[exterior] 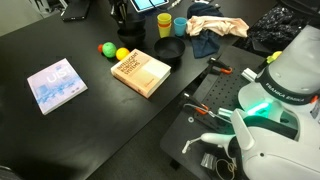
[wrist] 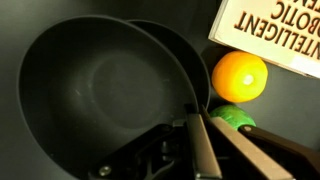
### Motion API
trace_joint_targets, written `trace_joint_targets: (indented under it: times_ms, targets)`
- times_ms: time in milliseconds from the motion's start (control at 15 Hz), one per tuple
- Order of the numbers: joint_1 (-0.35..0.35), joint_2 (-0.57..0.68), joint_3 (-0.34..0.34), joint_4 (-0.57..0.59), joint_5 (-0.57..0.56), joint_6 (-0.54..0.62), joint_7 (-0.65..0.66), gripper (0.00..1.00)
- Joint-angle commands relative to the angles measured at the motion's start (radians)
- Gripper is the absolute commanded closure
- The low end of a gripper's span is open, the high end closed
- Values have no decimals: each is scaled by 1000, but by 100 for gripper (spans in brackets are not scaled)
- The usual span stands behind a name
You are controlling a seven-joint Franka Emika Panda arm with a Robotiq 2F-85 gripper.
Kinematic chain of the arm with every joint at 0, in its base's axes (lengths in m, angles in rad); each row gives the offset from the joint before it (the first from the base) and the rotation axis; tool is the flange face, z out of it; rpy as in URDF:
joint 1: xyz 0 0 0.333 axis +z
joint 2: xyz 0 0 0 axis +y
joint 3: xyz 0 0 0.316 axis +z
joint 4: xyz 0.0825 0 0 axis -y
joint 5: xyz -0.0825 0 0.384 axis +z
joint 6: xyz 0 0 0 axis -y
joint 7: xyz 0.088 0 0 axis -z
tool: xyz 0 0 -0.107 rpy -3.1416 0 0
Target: Take the orange and green objects out the black bowl and unstack the black bowls
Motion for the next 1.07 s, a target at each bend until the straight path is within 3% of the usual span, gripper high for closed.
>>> trace_joint_targets:
  times_ms: [0,467,1000]
  targets:
    - [25,-52,-15,-66,22,-6,-7,98]
    - [63,-96,-21,-157,12,-2,28,99]
    - [130,-291,-20,-266,18,-72,119,99]
